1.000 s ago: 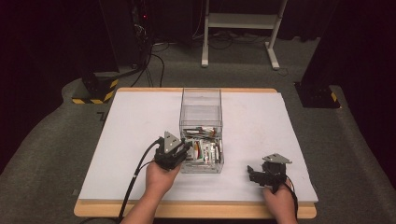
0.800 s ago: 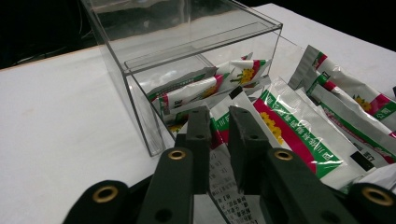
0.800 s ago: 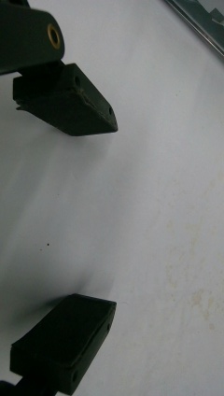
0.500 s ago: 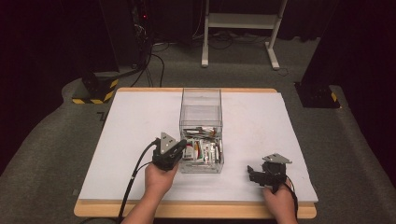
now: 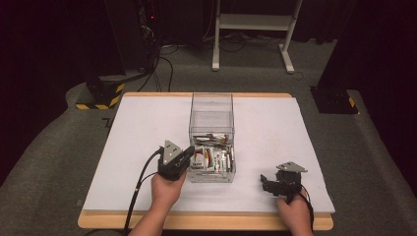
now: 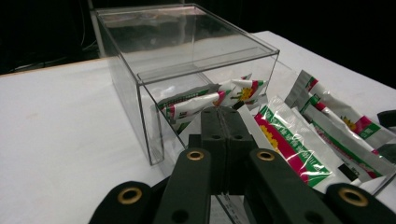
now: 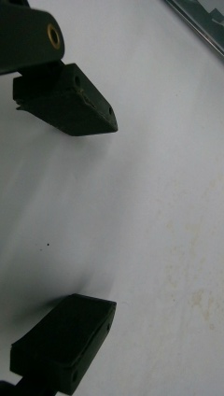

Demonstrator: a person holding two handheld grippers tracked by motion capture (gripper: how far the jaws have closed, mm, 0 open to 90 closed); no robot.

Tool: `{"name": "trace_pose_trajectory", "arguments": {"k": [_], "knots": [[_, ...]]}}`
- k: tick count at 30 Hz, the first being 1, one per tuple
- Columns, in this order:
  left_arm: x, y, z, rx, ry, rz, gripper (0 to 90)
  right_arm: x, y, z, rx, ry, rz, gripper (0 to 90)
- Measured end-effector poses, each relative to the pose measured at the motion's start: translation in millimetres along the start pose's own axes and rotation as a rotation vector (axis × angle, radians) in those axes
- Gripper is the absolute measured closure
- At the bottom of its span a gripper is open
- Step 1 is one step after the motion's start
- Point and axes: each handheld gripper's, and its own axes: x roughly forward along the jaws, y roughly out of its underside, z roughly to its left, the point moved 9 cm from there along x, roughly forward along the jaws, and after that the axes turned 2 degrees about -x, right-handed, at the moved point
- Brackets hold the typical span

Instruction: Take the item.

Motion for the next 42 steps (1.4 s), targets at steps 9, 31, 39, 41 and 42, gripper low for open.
{"name": "trace_pose_trajectory", "arguments": {"k": [9,31,39,41,42], "knots": [[-4.5,-5.8,-0.4,-0.002,0.005,-0.028,89.5,0.0,-0.1,-0.1,-0.002,0.0,0.0,13.0],[-16.1,-21.9,-4.8,-0.022,0.038,-0.103,89.4,0.0,-0.1,-0.1,-0.004,0.0,-0.002,13.0],[-21.1,-28.7,-4.5,-0.026,0.044,-0.123,89.5,0.0,-0.1,-0.1,-0.004,0.0,-0.002,13.0],[-22.4,-30.2,-4.8,-0.027,0.046,-0.129,89.5,0.0,-0.1,-0.1,-0.004,0.001,-0.002,13.0],[-23.4,-31.5,-5.0,-0.028,0.048,-0.134,89.5,0.0,-0.1,-0.1,-0.004,0.0,-0.002,13.0]]}}
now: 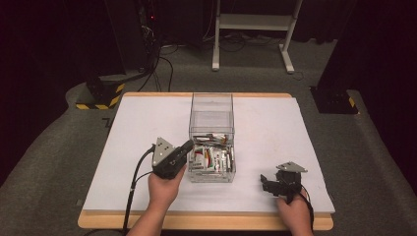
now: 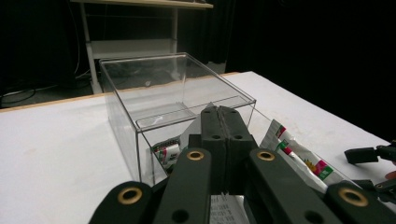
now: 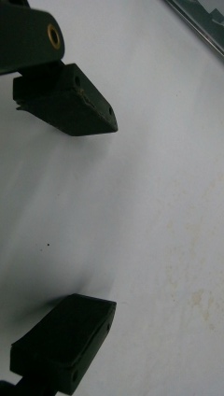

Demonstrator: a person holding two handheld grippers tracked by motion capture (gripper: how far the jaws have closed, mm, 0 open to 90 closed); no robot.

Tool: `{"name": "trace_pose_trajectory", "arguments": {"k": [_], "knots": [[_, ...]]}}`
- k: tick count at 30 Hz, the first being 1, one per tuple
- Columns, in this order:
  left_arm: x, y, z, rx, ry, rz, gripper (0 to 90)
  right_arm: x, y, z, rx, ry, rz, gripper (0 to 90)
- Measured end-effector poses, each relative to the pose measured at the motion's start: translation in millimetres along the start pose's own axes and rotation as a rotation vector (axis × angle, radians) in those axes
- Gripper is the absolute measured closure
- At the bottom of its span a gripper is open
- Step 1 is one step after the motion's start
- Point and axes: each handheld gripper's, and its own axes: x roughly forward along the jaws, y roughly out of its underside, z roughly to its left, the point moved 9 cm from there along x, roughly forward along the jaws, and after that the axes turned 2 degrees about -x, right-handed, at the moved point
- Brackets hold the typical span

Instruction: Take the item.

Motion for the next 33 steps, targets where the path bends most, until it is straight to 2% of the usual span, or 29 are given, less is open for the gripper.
{"name": "trace_pose_trajectory", "arguments": {"k": [25,33], "knots": [[-13.5,-17.2,-1.1,0.015,0.005,-0.055,89.5,0.0,0.0,0.0,0.0,0.0,0.0,13.0],[-18.4,-21.5,3.3,0.02,-0.001,-0.063,89.5,0.0,0.0,0.1,0.0,0.0,0.0,13.0]]}}
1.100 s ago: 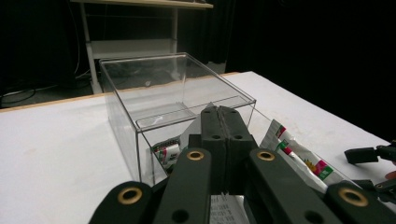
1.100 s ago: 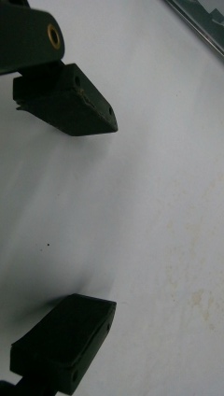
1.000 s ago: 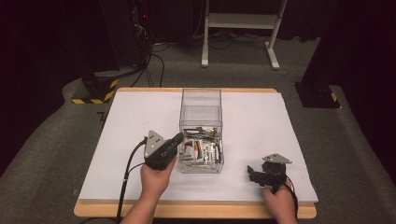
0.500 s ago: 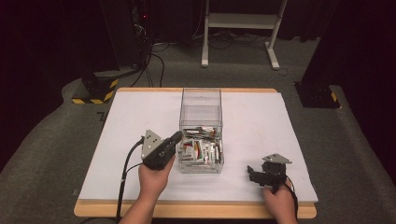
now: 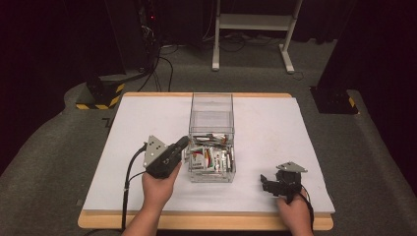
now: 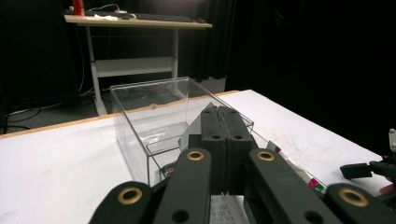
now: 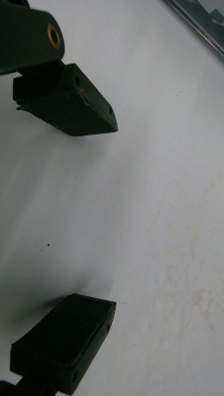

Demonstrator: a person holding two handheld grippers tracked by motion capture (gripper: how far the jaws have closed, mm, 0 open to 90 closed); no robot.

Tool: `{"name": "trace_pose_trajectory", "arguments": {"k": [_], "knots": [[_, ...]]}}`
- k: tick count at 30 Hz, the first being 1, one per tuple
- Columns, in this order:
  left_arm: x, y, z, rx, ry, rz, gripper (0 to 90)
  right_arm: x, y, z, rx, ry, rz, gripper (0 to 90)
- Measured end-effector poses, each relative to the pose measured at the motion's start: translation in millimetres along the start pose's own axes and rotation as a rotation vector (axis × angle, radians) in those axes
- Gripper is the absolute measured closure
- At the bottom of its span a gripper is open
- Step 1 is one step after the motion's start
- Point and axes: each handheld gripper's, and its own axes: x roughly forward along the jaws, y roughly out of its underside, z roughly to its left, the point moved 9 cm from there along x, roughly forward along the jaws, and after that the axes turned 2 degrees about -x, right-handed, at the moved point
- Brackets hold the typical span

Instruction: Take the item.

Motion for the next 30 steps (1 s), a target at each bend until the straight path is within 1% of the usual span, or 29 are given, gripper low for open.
{"name": "trace_pose_trajectory", "arguments": {"k": [17,30], "knots": [[-10.2,-3.2,17.2,-0.001,-0.034,-0.011,89.5,0.0,0.0,0.0,-0.001,0.001,-0.001,13.0],[-18.5,1.2,35.3,0.001,-0.068,-0.002,89.5,0.0,0.0,0.0,-0.001,0.001,-0.001,13.1]]}}
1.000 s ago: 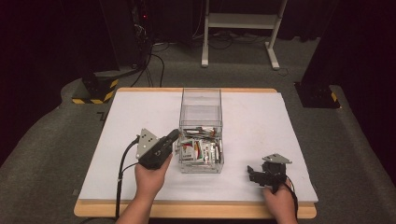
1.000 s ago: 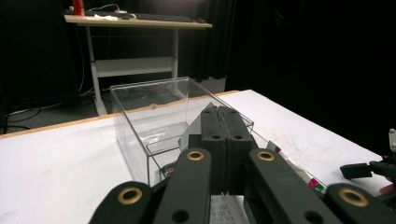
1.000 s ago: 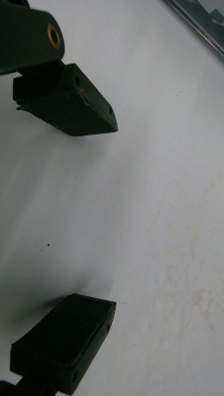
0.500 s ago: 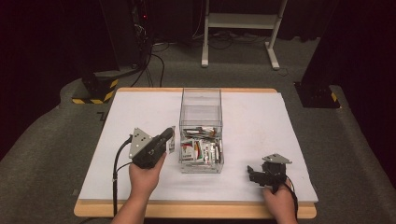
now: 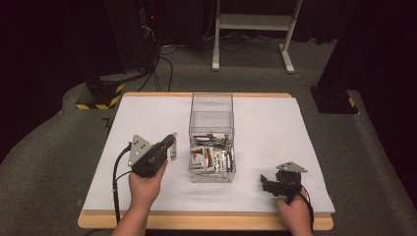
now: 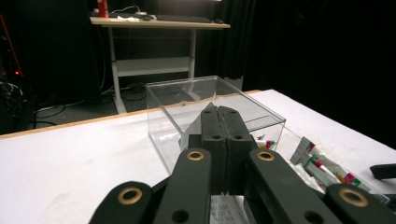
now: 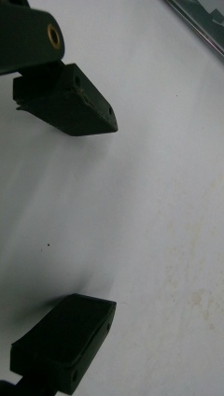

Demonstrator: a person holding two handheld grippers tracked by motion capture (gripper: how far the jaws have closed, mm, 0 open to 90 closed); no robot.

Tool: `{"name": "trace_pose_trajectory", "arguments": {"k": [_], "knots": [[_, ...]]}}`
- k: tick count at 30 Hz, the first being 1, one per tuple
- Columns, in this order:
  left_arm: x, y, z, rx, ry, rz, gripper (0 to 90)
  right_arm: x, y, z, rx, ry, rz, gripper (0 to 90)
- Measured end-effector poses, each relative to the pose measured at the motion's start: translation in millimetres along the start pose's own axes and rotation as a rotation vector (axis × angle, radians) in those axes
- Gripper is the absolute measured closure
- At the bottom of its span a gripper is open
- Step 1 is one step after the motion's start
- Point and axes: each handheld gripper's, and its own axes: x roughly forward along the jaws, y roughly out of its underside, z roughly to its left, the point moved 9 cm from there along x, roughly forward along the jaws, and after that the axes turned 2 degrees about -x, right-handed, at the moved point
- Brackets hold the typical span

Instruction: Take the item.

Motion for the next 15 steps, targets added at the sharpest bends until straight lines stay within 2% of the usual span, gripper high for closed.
{"name": "trace_pose_trajectory", "arguments": {"k": [15], "knots": [[-8.0,11.7,24.9,0.005,-0.035,0.024,89.6,0.0,0.0,0.0,0.0,0.0,0.0,13.0]]}}
